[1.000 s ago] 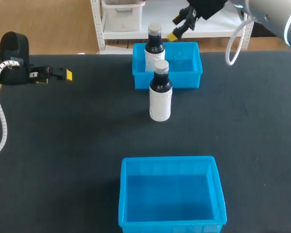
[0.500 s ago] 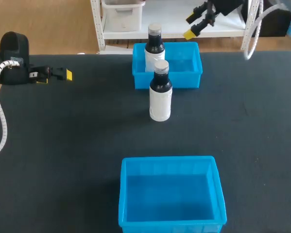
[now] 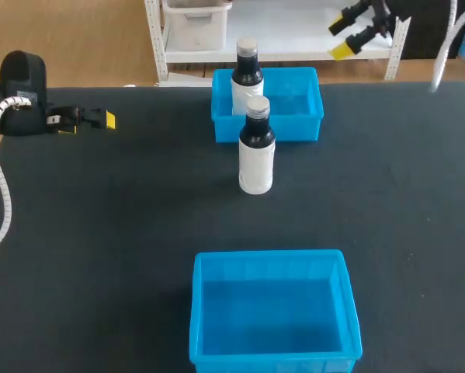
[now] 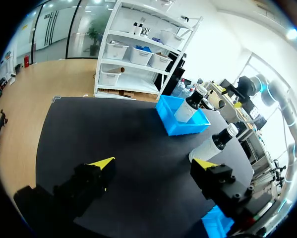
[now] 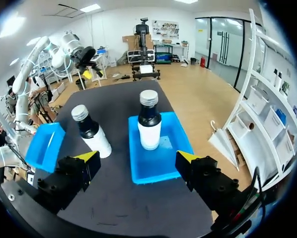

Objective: Pick up the bottle, and place it in the far bin if it is heavy, or in the near bin if it is light.

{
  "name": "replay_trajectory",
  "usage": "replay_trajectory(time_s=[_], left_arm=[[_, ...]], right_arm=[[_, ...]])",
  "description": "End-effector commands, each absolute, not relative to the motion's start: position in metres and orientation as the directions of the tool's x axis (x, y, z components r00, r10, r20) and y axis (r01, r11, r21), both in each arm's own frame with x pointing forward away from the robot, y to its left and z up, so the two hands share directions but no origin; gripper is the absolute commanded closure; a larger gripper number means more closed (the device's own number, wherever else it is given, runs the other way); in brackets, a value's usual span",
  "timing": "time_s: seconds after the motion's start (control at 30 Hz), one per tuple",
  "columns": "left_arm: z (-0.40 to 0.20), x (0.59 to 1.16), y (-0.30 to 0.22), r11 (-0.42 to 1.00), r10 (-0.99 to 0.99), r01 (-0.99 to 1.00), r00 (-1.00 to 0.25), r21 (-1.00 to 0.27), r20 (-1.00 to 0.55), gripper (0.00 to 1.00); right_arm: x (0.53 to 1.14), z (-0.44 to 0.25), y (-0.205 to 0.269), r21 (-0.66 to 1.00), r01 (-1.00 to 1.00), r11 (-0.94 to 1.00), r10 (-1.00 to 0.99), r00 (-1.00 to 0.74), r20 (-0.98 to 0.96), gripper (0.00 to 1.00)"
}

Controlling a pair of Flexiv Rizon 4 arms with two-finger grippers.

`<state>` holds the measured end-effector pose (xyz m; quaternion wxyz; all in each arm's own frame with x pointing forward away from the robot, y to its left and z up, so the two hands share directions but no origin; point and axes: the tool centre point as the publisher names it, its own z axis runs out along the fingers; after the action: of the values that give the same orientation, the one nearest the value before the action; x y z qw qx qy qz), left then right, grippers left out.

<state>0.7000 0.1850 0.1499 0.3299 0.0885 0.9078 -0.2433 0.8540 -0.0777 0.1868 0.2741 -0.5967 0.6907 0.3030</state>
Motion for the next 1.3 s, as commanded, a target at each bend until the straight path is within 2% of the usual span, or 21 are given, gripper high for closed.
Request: replay_trajectory(time_s=[0.03, 0.47, 0.67, 0.83, 1.3], left_arm=[[0.150, 0.700, 0.185, 0.866, 0.000, 0.321, -0.767, -0.383, -0.642, 0.00], [0.150, 0.700, 0.185, 0.866, 0.000, 0.321, -0.767, -0.383, -0.642, 0.00], [0.150, 0.700, 0.185, 0.866, 0.000, 0.321, -0.767, -0.383, -0.642, 0.00], [0.150, 0.700, 0.185, 0.866, 0.000, 0.321, -0.767, -0.383, -0.642, 0.00], [0.150, 0.700, 0.185, 0.866, 0.000, 0.321, -0.767, -0.383, -0.642, 0.00]], right_arm=[[0.796, 0.188, -0.086, -0.025, -0.977, 0.213, -0.630, -0.117, -0.768, 0.00], [0.739, 0.172, -0.077, -0.122, -0.945, 0.304, -0.626, -0.102, -0.773, 0.00], [0.727, 0.167, -0.070, -0.088, -0.923, 0.376, -0.582, -0.161, -0.797, 0.00], [0.720, 0.165, -0.062, -0.128, -0.902, 0.411, -0.584, -0.154, -0.797, 0.00], [0.698, 0.154, -0.027, -0.155, -0.909, 0.388, -0.600, -0.121, -0.791, 0.00]])
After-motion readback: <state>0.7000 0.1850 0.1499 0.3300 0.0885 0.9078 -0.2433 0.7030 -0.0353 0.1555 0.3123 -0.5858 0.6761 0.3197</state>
